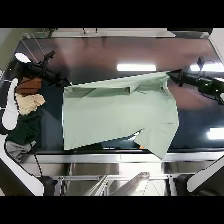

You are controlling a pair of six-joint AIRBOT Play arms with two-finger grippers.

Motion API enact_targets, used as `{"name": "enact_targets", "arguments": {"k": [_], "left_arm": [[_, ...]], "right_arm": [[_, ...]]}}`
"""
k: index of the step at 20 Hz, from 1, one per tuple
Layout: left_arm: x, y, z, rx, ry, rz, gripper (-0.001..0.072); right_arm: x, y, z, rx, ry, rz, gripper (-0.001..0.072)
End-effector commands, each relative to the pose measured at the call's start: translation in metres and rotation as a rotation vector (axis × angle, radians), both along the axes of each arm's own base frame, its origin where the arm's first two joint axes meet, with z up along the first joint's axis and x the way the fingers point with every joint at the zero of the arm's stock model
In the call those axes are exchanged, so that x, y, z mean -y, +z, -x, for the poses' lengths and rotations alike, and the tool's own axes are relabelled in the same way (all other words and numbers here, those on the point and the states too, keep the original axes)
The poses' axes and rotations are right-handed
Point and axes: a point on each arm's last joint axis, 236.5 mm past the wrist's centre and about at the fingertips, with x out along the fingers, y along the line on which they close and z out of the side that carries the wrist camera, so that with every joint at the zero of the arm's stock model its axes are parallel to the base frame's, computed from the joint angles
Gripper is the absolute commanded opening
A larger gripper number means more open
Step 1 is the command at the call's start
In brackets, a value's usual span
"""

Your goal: Fold the shirts.

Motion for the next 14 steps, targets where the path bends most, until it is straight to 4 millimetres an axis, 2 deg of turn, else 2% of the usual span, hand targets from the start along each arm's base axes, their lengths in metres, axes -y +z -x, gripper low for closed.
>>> {"name": "enact_targets", "arguments": {"k": [1,3,5,7,9,10,11,12,13,14], "left_arm": [[-0.001,-0.006,0.031,-0.151,-0.023,-0.006,0.0007],[-0.003,-0.023,0.040,-0.199,-0.008,-0.039,0.0007],[-0.002,-0.041,0.046,-0.225,0.005,-0.054,0.0006],[-0.002,-0.053,0.043,-0.215,0.034,-0.064,0.0004],[-0.003,-0.054,0.036,-0.192,0.051,-0.068,-0.0003],[-0.005,-0.052,0.037,-0.192,0.042,-0.075,0.0042],[-0.010,-0.050,0.038,-0.195,0.031,-0.099,0.0289],[-0.020,-0.049,0.039,-0.212,0.042,-0.138,0.0424],[-0.034,-0.044,0.039,-0.231,0.068,-0.184,0.0562],[-0.045,-0.036,0.041,-0.254,0.087,-0.217,0.0581]], "right_arm": [[0.017,-0.039,0.032,-0.113,0.088,0.120,0.0020],[0.015,-0.055,0.046,-0.152,0.147,0.183,0.0020],[0.008,-0.058,0.047,-0.137,0.171,0.207,0.0020],[0.005,-0.062,0.044,-0.132,0.172,0.233,0.0021],[0.001,-0.067,0.042,-0.135,0.174,0.260,0.0021],[-0.001,-0.070,0.042,-0.136,0.178,0.273,0.0127],[0.000,-0.072,0.040,-0.136,0.171,0.287,0.0409],[0.003,-0.070,0.038,-0.143,0.161,0.288,0.0503],[0.011,-0.066,0.037,-0.156,0.145,0.287,0.0502],[0.019,-0.059,0.039,-0.166,0.137,0.277,0.0502]]}}
